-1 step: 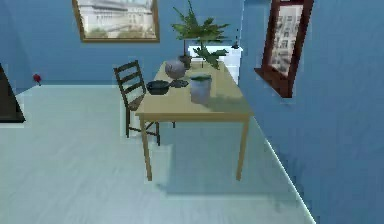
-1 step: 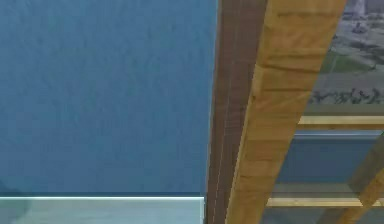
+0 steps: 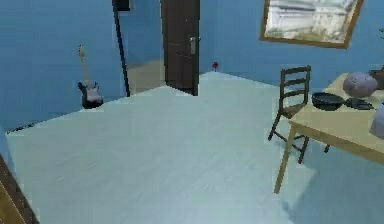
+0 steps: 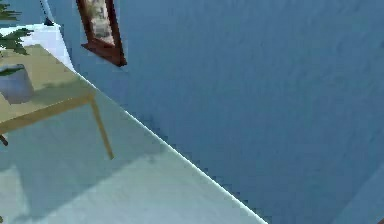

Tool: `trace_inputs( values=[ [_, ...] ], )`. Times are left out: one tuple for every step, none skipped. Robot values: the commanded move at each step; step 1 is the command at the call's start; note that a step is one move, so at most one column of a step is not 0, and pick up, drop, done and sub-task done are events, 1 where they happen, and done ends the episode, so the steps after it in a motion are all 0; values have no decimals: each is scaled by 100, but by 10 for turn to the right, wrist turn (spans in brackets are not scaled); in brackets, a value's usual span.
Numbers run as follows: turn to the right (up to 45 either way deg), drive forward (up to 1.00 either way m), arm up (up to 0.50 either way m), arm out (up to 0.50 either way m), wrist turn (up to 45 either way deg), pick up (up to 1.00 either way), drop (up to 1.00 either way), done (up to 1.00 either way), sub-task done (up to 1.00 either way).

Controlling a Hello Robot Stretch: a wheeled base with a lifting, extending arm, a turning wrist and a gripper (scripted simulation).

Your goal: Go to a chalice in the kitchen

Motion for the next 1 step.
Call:
trace_inputs(
  values=[
    [-420,0,0,0,0,0,0,0,0]
  ],
)
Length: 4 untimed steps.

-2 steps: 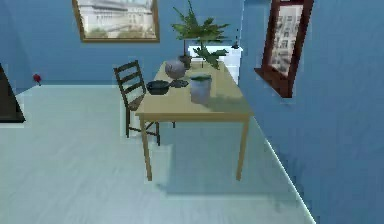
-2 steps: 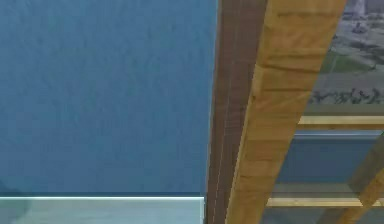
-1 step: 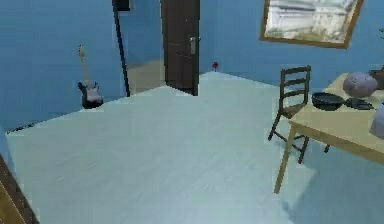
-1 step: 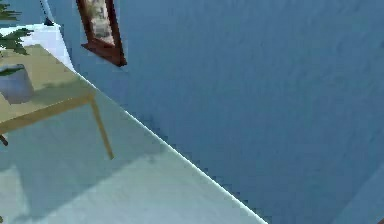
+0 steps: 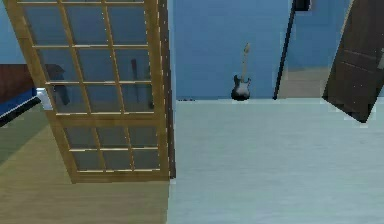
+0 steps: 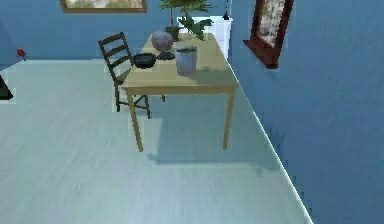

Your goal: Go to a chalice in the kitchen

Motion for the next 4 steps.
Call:
trace_inputs(
  values=[
    [0,5,0,0,0,0,0,0,0],
    [300,0,0,0,0,0,0,0,0],
    [0,100,0,0,0,0,0,0,0],
    [0,100,0,0,0,0,0,0,0]
  ],
)
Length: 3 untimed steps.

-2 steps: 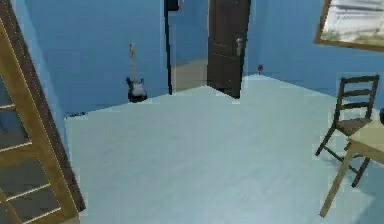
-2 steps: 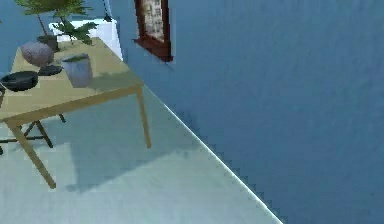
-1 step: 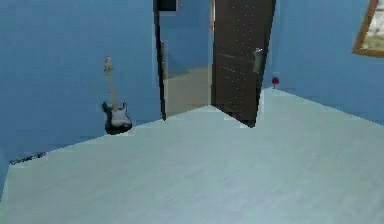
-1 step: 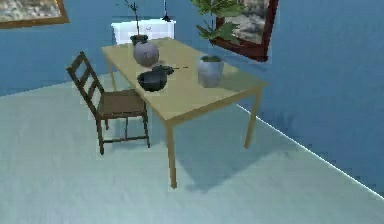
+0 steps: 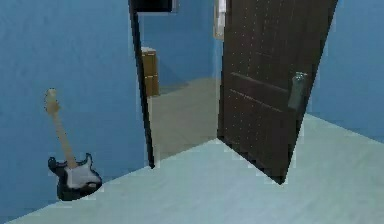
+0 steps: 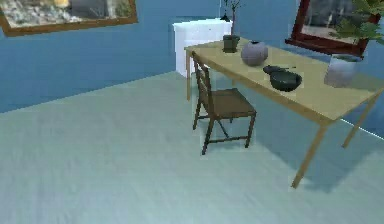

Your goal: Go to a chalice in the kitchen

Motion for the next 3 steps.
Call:
trace_inputs(
  values=[
    [0,100,0,0,0,0,0,0,0],
    [30,0,0,0,0,0,0,0,0],
    [0,70,0,0,0,0,0,0,0]
  ],
)
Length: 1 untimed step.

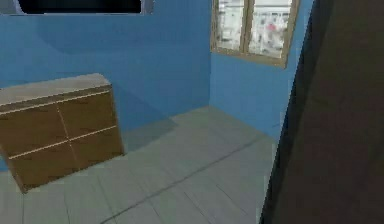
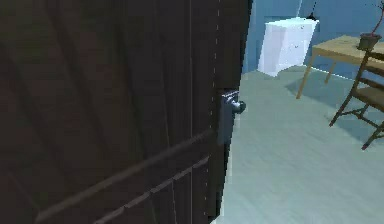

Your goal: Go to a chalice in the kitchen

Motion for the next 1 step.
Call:
trace_inputs(
  values=[
    [330,0,0,0,0,0,0,0,0]
  ],
)
